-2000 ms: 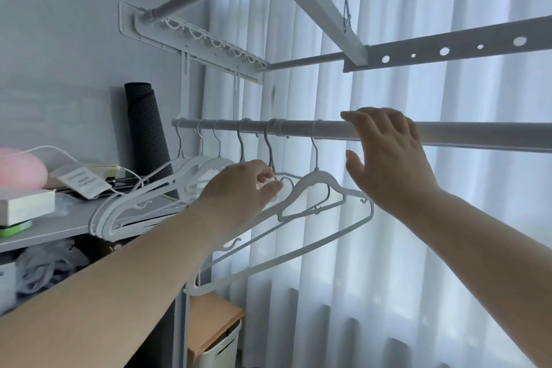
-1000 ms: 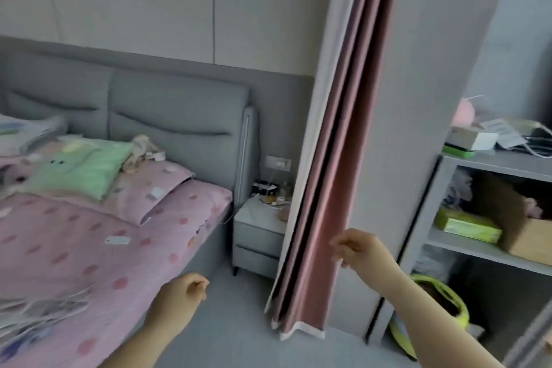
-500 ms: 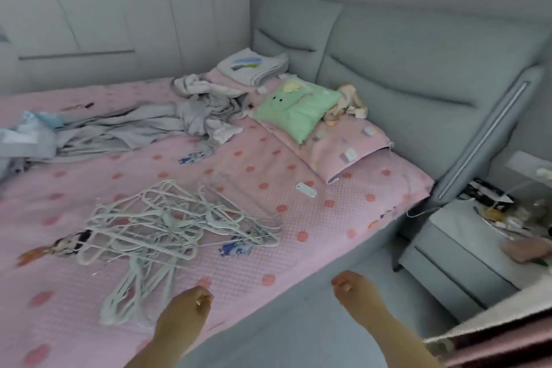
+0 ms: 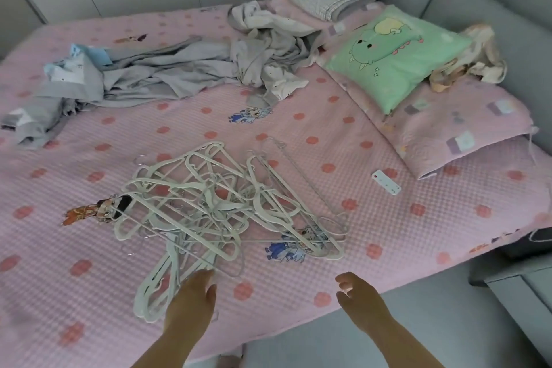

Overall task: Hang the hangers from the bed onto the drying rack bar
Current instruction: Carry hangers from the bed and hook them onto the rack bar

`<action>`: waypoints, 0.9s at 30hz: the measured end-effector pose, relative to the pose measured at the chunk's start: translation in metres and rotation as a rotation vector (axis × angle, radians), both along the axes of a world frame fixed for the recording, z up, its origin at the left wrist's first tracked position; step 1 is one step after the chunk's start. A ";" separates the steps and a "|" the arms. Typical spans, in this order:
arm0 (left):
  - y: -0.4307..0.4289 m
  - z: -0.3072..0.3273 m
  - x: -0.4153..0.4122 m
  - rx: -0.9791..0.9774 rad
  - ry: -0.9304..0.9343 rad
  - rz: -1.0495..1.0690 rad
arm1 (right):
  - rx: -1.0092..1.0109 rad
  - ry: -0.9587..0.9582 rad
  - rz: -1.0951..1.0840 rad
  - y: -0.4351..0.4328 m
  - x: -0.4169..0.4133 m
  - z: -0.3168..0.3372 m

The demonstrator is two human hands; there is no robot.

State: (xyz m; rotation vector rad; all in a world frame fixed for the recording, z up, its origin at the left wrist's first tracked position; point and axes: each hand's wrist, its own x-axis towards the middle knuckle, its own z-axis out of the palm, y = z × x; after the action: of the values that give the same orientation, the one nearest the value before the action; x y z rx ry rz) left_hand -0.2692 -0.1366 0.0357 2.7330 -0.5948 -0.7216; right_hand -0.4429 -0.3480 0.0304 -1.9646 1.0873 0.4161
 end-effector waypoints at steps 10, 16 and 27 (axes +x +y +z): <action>-0.047 -0.059 0.110 0.162 -0.003 -0.322 | -0.211 0.039 0.094 -0.040 0.117 -0.064; -0.049 -0.081 0.138 0.187 0.082 -0.450 | -0.295 0.230 0.112 -0.062 0.159 -0.081; -0.044 -0.080 0.156 0.211 0.107 -0.560 | -0.196 0.341 0.036 -0.041 0.160 -0.080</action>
State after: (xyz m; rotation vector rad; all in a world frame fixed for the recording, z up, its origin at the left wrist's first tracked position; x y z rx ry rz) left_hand -0.1132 -0.1801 -0.0445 2.6967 -1.3534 -1.0990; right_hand -0.2834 -0.3890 -0.0501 -2.1379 1.3503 0.7069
